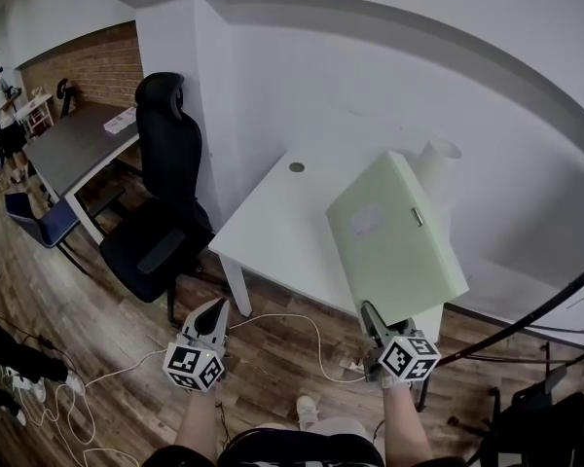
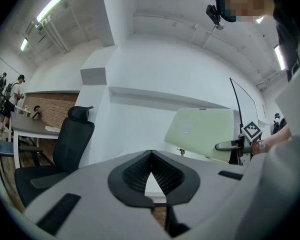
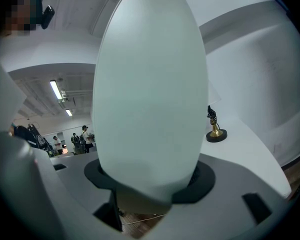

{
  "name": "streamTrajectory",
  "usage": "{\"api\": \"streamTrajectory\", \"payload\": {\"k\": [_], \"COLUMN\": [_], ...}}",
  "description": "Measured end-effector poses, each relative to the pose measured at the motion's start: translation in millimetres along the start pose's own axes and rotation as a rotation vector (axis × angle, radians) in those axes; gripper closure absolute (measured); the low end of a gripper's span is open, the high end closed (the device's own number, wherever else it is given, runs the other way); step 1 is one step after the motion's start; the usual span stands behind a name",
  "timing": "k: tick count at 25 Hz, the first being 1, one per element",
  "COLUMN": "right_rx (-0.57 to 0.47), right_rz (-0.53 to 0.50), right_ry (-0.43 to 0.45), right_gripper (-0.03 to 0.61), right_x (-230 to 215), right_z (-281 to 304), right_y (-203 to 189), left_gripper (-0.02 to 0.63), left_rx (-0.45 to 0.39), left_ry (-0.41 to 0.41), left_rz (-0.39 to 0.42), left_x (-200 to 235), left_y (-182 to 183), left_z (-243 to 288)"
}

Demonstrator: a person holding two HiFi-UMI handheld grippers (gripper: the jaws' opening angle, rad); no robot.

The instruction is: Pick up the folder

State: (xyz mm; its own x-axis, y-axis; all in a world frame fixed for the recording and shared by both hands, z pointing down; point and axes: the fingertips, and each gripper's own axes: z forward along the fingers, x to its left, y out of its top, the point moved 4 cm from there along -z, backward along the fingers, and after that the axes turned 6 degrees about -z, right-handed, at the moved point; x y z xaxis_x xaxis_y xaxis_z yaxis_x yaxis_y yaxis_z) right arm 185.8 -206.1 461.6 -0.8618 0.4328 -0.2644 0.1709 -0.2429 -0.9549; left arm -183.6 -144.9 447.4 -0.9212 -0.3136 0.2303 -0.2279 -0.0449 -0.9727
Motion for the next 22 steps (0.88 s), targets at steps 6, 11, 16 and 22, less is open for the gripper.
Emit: {"api": "streamTrajectory", "payload": {"k": [6, 11, 16, 22], "right_rx": [0.005, 0.009, 0.012, 0.009], "right_rz": [-0.002, 0.001, 0.002, 0.004], "right_ry": [-0.001, 0.003, 0.0, -0.005], "right_gripper": [0.287, 0.287, 0.287, 0.287], "right_x": [2.2, 2.5, 1.2, 0.7], "right_z": [2.1, 4.9, 5.3, 8.1], "right_y": [-1.3, -2.6, -3.2, -3.9], "left_gripper": [0.6, 0.6, 0.6, 0.6], "left_rx": [0.003, 0.005, 0.009, 0.01], "left_ry": [-0.001, -0.003, 0.0, 0.0], "left_rz": [0.0, -0.001, -0.002, -0.004], "left_x": [1.4, 2.9, 3.0, 5.4], "left_y": [0.8, 0.2, -1.2, -1.1], "left_z": [0.2, 1.9, 2.6, 5.2]}}
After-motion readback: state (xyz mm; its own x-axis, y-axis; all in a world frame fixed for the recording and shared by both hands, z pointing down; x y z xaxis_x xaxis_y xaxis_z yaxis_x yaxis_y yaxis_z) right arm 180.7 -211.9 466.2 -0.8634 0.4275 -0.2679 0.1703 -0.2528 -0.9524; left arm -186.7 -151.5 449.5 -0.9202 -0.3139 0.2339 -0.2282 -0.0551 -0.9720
